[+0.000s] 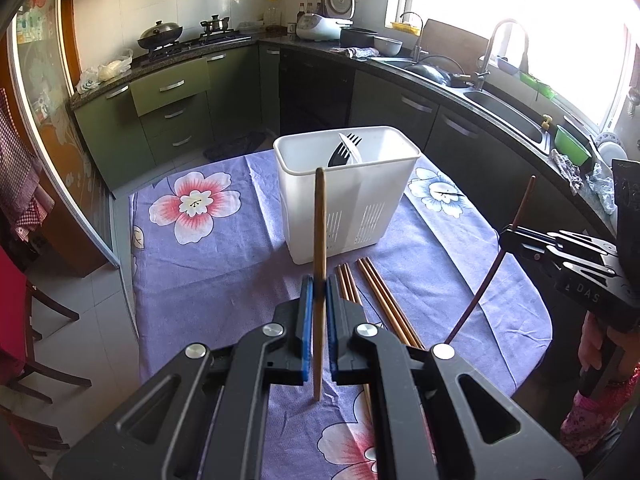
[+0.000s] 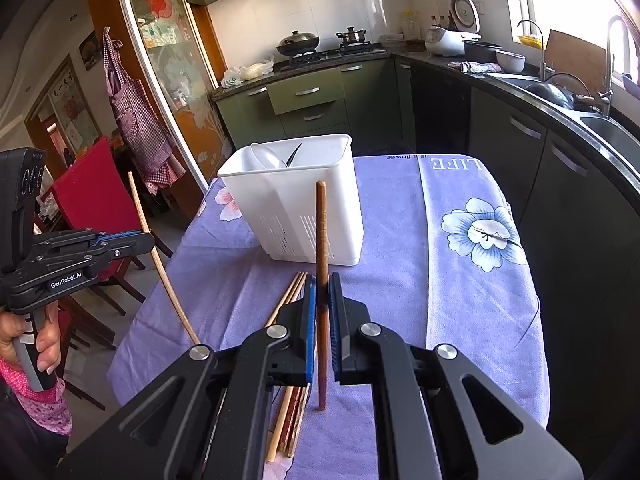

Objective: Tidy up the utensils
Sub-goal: 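Lift both chopsticks upright and drop them into the white holder, opening both grippers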

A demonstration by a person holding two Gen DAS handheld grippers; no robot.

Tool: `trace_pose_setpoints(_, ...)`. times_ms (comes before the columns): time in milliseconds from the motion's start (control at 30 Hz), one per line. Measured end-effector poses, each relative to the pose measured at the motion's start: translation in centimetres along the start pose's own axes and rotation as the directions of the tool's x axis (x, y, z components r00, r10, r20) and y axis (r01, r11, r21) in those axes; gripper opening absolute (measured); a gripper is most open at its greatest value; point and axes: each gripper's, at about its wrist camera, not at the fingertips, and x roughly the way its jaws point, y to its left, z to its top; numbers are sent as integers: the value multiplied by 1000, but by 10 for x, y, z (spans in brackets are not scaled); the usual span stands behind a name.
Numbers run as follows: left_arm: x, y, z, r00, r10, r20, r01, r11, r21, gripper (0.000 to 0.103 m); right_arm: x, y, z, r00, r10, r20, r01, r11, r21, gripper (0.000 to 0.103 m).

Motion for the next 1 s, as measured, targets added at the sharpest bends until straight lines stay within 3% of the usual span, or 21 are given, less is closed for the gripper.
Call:
trace_pose_setpoints(267,-13,-1,16,999,-13,30,13,1000,5,6,-18,7,20,998,14,55,-13,1000,-18,7)
trace_pose_setpoints(467,-37,-6,55,996,-42,80,41,999,14,6,-35,16,49,994,23,106,-19,999,-42,7)
trace_pose_setpoints(767,-84,-12,133,969,-1,248,-3,1000,19,6,-60,25,132,977,9,212,4,998,-57,7)
trace_pose_setpoints(1000,-67,-10,164,951,67,303,-68,998,-8,6,-45,22,191,957,-17,290,25,999,-23,7)
